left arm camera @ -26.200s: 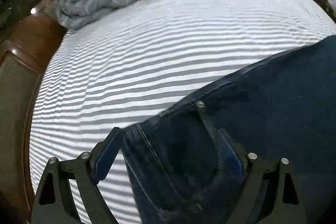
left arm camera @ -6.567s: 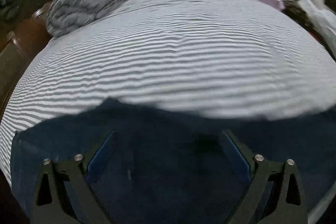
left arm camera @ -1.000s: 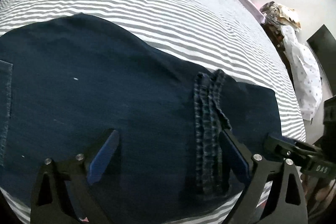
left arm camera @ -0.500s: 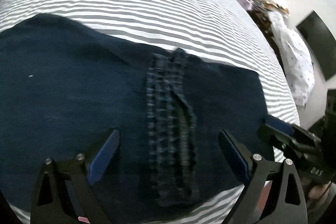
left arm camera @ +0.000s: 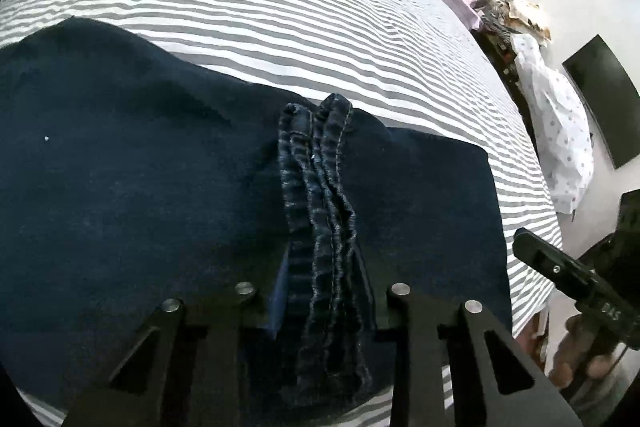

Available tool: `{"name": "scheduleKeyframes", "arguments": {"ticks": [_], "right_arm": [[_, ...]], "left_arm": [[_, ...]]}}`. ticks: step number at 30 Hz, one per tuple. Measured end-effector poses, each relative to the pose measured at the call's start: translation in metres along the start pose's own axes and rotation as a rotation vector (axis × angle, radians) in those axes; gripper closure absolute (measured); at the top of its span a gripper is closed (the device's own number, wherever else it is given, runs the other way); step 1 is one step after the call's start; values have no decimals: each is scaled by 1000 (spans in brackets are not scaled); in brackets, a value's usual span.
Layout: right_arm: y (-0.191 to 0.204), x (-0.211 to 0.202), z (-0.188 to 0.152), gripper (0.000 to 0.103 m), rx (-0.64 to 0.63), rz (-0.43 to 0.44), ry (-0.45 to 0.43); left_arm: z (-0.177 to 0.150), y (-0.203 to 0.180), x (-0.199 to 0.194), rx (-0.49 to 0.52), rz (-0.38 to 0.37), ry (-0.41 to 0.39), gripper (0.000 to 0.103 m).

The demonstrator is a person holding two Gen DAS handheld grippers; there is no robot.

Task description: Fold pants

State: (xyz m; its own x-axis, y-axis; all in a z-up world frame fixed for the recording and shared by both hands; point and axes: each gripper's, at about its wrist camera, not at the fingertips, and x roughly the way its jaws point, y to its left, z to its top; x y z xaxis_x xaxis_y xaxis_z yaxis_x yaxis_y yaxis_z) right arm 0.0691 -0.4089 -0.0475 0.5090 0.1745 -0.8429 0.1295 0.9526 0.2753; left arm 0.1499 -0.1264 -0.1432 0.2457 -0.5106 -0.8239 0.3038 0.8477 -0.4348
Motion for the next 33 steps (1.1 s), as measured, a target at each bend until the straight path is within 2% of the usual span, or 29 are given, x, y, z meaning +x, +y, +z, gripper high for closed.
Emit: {"name": "scheduleKeyframes", "arguments": {"ticks": [3, 8, 17, 23, 26, 29, 31, 33], "right_arm": [[-2, 3, -2, 40, 17, 5, 6], [3, 8, -4, 40, 13, 14, 24], [12, 13, -3, 39, 5, 17, 28], [13, 11, 0, 39, 10, 22, 24], [16, 12, 1, 39, 6, 18, 25], [19, 12, 1, 39, -6, 6, 30], [20, 12, 2, 39, -8, 3, 33], [20, 12, 2, 39, -10, 3, 32]], "left_arm": [[0, -2, 8, 20, 40, 16, 71], [-6, -4, 5, 30, 38, 32, 67], [-31, 8, -9, 23, -19, 66, 62], [-22, 4, -6, 4, -40, 56, 61], [-11, 3, -4, -40, -69, 49, 61], [3, 1, 7, -37, -47, 48, 61], [8, -3, 14, -13, -7, 60, 62], [9, -7, 13, 14, 26, 47, 71]]}}
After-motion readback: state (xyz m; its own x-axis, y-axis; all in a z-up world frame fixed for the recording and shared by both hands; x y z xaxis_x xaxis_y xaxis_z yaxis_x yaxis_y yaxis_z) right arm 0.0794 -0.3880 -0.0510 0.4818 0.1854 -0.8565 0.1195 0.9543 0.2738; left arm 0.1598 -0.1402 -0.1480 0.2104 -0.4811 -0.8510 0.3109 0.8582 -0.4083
